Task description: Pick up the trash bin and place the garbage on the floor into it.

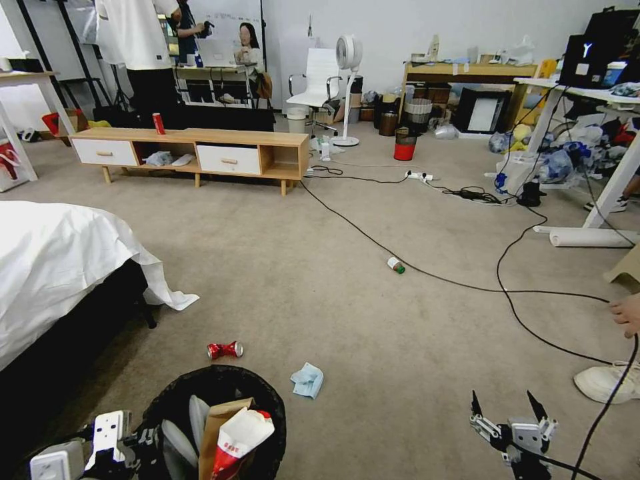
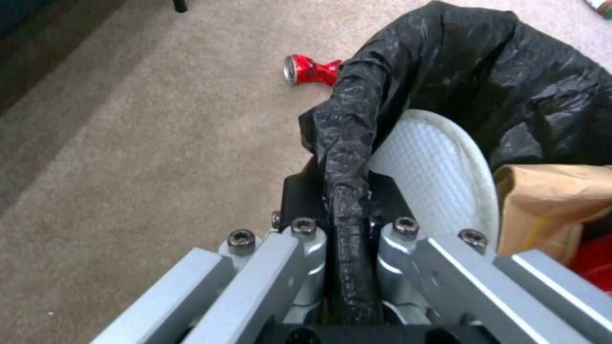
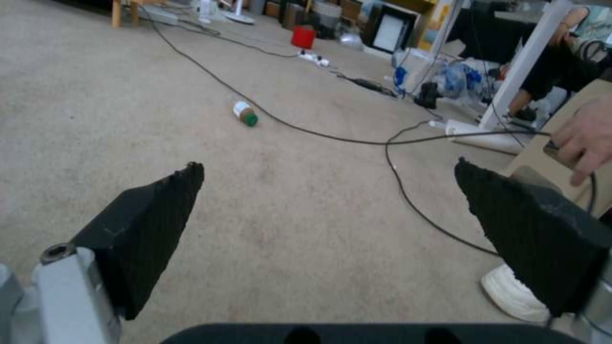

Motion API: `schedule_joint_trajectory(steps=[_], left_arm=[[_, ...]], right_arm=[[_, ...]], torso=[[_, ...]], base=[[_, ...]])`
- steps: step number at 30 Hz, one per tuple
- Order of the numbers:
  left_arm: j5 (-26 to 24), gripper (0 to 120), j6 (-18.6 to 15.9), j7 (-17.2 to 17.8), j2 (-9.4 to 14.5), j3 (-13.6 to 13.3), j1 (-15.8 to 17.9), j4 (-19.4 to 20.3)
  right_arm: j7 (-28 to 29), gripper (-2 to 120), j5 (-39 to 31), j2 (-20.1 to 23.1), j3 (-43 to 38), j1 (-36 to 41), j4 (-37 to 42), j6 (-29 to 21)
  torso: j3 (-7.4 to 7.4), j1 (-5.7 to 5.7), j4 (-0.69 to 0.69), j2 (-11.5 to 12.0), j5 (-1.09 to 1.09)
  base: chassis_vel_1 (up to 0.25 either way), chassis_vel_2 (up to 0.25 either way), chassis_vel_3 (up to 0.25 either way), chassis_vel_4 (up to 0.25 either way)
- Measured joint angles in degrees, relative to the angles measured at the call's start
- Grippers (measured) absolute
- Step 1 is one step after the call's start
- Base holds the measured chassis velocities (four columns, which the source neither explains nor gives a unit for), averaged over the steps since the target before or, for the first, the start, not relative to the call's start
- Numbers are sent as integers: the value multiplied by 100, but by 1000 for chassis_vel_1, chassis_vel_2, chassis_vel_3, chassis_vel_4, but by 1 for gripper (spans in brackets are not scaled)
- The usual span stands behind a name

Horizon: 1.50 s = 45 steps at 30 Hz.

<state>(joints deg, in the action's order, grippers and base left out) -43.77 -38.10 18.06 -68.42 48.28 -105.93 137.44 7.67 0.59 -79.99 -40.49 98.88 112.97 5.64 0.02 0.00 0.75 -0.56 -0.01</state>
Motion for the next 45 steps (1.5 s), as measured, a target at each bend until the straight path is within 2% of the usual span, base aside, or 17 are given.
schedule_joint_trajectory(steps=[16,45], left_arm=[[426,4,129,15,50,-62,7,-216],[399,4,152,98,52,-89,12,-256]], right_arm=[[-1,100,8,-30,14,-5,-41,-6],[-11,100,92,-95,-10,44,0,21]], torso=[[0,0,0,0,0],[0,1,0,0,1]], base=[[0,0,0,0],[0,0,0,0]])
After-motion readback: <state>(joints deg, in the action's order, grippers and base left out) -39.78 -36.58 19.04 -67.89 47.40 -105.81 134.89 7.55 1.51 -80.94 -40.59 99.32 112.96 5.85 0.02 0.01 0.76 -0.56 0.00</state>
